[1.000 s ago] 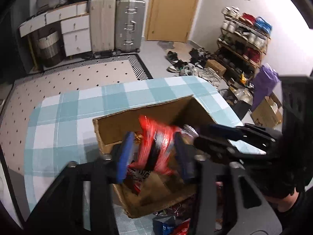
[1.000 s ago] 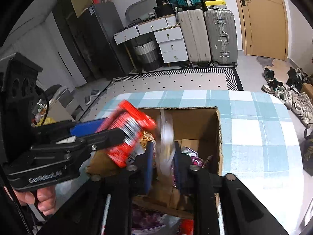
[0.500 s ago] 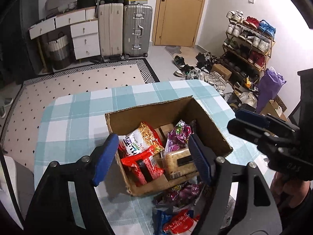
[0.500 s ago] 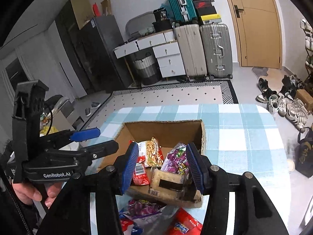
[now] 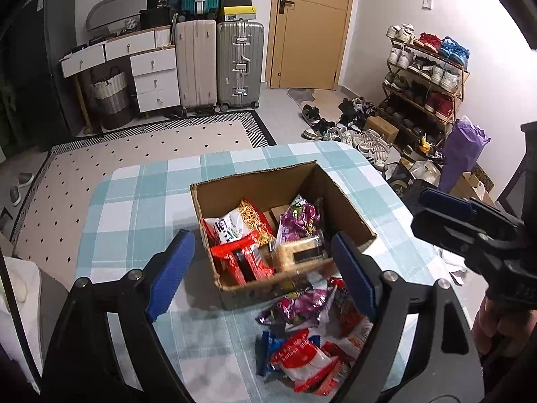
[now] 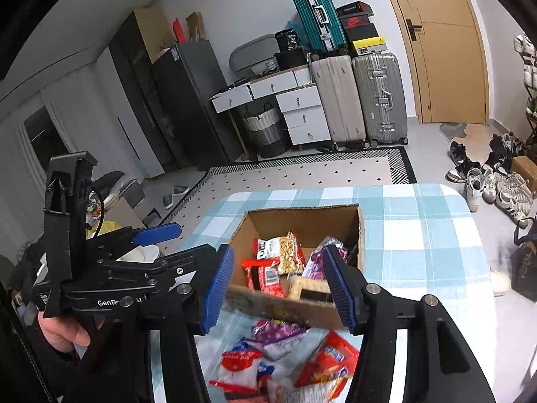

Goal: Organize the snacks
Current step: 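Move both open tools from the box back to the snack pile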

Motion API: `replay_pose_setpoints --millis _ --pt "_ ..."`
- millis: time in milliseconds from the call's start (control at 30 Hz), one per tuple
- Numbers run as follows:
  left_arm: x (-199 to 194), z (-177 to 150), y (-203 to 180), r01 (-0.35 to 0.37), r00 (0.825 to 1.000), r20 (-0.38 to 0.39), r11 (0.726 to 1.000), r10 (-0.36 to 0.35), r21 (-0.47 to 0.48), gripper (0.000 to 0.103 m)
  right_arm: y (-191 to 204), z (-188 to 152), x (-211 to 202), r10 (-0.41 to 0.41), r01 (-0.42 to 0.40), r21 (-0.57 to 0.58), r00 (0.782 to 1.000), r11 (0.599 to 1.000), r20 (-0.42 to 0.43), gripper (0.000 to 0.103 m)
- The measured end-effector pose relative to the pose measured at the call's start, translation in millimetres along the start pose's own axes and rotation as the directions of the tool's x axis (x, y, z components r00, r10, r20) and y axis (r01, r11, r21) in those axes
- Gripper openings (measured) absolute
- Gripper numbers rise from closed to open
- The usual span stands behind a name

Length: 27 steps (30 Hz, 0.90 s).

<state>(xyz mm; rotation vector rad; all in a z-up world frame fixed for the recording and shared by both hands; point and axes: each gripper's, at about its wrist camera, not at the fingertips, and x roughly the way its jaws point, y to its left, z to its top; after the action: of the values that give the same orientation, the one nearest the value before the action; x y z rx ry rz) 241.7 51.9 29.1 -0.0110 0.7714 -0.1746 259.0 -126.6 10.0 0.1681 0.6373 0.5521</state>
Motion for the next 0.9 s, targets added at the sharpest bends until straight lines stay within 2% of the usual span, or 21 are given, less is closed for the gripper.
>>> replay_pose_setpoints --millis 100,200,433,500,600,700,767,900 --pt "-11 -9 -4 0.004 1.0 0.004 1.0 -0.004 -0.009 0.084 7 -8 -13 -0.002 0.003 -0.017 1.0 1.0 0.021 0.07" --pt "-24 -18 -8 -0.002 1.0 0.014 1.0 0.002 -0.017 0.084 13 -18 -26 -0.003 0.004 -0.035 0.999 0.999 0.035 0.074" --pt "-50 -42 -17 -0.013 0.999 0.043 0.999 0.015 -0.031 0.086 19 -44 -50 -0.01 0.012 -0.037 0.999 0.999 0.05 0.077" --pt "-55 -51 -20 -0.004 0.999 0.04 0.999 0.006 -0.037 0.087 18 -50 -55 -0.011 0.012 -0.033 0.999 0.999 0.052 0.082" --pt "-63 -65 -25 -0.011 0.999 0.043 0.999 0.013 -0.033 0.088 19 -63 -61 -0.016 0.018 -0.034 0.999 0.999 0.047 0.083" --pt "-67 -76 -26 -0.012 0.999 0.045 0.999 0.013 -0.043 0.091 19 -78 -64 -0.025 0.027 -0.04 0.999 0.999 0.034 0.083" --pt "-70 -85 -26 -0.014 0.999 0.048 0.998 0.016 -0.056 0.099 17 -88 -65 -0.036 0.037 -0.04 0.999 0.999 0.027 0.084" --pt "-72 -100 -25 -0.023 0.998 0.054 0.996 0.027 -0.081 0.101 10 -105 -64 -0.046 0.046 -0.021 0.999 0.999 0.007 0.085"
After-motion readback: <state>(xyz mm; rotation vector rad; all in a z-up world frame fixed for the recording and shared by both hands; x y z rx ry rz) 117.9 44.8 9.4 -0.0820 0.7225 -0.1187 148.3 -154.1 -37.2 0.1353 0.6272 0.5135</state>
